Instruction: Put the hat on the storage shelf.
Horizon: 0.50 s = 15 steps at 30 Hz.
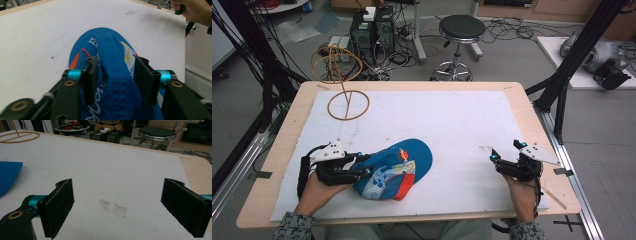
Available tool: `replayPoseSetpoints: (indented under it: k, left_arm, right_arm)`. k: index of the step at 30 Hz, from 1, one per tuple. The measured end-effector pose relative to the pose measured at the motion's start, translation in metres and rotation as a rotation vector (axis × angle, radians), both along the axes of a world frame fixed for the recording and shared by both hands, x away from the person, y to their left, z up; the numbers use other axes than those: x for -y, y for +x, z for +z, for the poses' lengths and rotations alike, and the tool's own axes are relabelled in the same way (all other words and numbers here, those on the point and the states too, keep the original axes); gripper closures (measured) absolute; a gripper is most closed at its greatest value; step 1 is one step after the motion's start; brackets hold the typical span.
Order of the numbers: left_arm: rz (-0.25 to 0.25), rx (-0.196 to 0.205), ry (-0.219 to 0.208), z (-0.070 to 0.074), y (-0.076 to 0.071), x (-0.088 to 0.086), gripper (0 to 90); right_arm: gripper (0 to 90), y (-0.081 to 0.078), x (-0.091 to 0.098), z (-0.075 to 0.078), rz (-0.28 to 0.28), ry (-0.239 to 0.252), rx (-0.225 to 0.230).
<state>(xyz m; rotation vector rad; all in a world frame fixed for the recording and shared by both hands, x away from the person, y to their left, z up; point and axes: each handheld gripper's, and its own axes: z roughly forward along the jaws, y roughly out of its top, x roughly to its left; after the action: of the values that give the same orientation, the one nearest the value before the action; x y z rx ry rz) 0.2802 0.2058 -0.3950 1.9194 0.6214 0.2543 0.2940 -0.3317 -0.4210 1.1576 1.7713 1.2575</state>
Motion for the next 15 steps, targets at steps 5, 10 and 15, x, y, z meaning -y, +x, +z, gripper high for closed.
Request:
replayPoseSetpoints:
  k: [5, 10, 15]
  left_arm:
    - [0.006, 0.021, 0.001, 0.001, -0.003, 0.000, 76.2]
    - [0.012, 0.049, 0.001, 0.009, -0.004, 0.001, 86.3]
    - [0.002, 0.053, -0.004, 0.024, 0.004, 0.000, 87.7]
  right_arm:
    - [10.4, 0.000, -0.001, 0.000, 0.003, 0.002, 0.002]
    - [10.4, -0.001, -0.003, 0.001, 0.009, 0.010, -0.003]
    - [10.4, -0.002, -0.001, 0.001, 0.002, 0.023, -0.002]
